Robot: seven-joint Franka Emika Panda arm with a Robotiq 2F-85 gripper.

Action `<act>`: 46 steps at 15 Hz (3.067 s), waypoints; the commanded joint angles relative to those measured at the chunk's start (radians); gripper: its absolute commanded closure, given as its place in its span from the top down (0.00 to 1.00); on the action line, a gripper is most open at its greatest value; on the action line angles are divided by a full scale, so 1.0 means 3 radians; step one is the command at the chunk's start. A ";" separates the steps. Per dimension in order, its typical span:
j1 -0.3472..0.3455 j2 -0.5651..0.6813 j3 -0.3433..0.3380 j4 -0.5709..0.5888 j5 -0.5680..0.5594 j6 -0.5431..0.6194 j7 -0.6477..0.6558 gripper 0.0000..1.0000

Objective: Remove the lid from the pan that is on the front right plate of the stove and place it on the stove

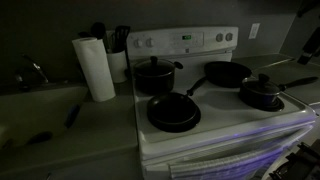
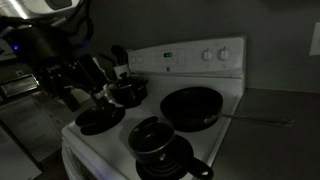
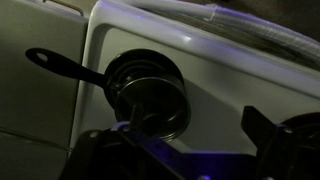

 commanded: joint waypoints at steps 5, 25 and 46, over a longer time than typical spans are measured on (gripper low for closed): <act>0.0005 0.0003 -0.0002 0.0009 -0.0002 -0.0009 0.0003 1.00; -0.0134 0.0345 -0.0195 0.0111 -0.0062 0.0290 0.0081 1.00; -0.0265 0.1439 -0.0291 -0.0007 0.0234 0.1302 0.0589 1.00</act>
